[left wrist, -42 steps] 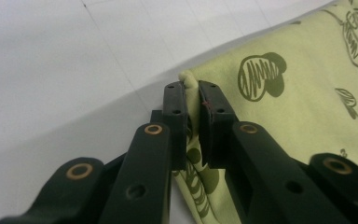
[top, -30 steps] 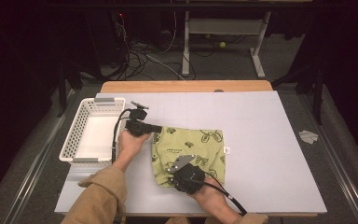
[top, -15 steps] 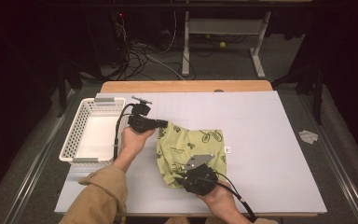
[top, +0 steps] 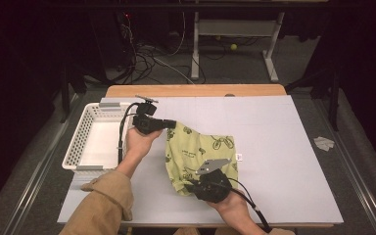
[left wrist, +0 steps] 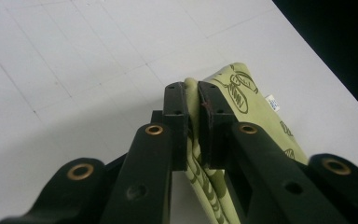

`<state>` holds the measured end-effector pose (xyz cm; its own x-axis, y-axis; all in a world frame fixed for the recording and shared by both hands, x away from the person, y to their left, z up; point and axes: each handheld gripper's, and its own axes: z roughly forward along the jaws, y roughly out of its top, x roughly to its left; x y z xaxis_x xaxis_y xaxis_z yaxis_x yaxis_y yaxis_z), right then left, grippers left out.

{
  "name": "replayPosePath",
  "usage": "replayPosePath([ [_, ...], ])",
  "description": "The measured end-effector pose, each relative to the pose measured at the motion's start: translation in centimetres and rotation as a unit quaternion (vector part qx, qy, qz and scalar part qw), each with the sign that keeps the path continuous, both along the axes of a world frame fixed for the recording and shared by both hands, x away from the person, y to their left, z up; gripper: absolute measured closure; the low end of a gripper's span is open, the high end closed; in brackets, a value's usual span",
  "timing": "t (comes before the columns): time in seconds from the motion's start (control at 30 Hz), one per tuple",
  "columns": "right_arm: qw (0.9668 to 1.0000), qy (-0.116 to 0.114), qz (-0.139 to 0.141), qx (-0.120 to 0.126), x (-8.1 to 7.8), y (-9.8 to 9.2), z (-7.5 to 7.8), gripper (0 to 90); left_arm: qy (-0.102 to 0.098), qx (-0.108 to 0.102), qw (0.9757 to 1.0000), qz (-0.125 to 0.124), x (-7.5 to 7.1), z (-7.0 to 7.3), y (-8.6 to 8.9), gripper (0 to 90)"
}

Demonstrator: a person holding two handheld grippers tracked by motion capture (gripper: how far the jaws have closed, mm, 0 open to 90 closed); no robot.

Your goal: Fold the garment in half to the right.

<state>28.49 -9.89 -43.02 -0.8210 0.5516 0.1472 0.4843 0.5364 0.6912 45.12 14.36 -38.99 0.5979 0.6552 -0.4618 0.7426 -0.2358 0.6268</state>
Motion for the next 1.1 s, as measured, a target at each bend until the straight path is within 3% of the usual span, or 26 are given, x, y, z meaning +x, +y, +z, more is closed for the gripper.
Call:
replayPosePath([
  [0.13,1.0,0.002,-0.002,0.007,0.2,0.1,0.2,80.9,0.005,0.007,0.9999,0.008,0.2,-0.2,0.4,79.3],
  [0.27,0.9999,-0.002,-0.001,0.011,0.3,0.5,0.4,81.0,0.001,0.031,0.9994,0.018,0.4,0.0,1.3,79.4],
  [0.43,0.9998,0.006,0.01,0.013,0.8,2.0,0.7,81.1,0.004,0.038,0.9988,0.03,0.3,0.4,2.7,79.3],
  [0.53,0.9995,0.008,0.015,0.028,0.9,3.0,0.8,81.1,0.005,0.033,0.9986,0.04,-0.1,0.9,3.9,79.2],
  [0.67,0.9988,0.013,0.024,0.042,0.8,4.1,0.5,81.0,0.002,0.047,0.998,0.042,-0.8,1.2,4.8,78.9],
  [0.77,0.9987,0.022,0.024,0.04,1.0,4.3,-0.2,80.9,-0.003,0.064,0.9973,0.035,-0.9,1.0,4.1,78.9],
  [1.1,0.9982,0.029,0.005,0.052,0.8,2.7,-0.9,80.8,0.001,0.052,0.9984,0.022,0.0,0.3,0.8,78.8],
])
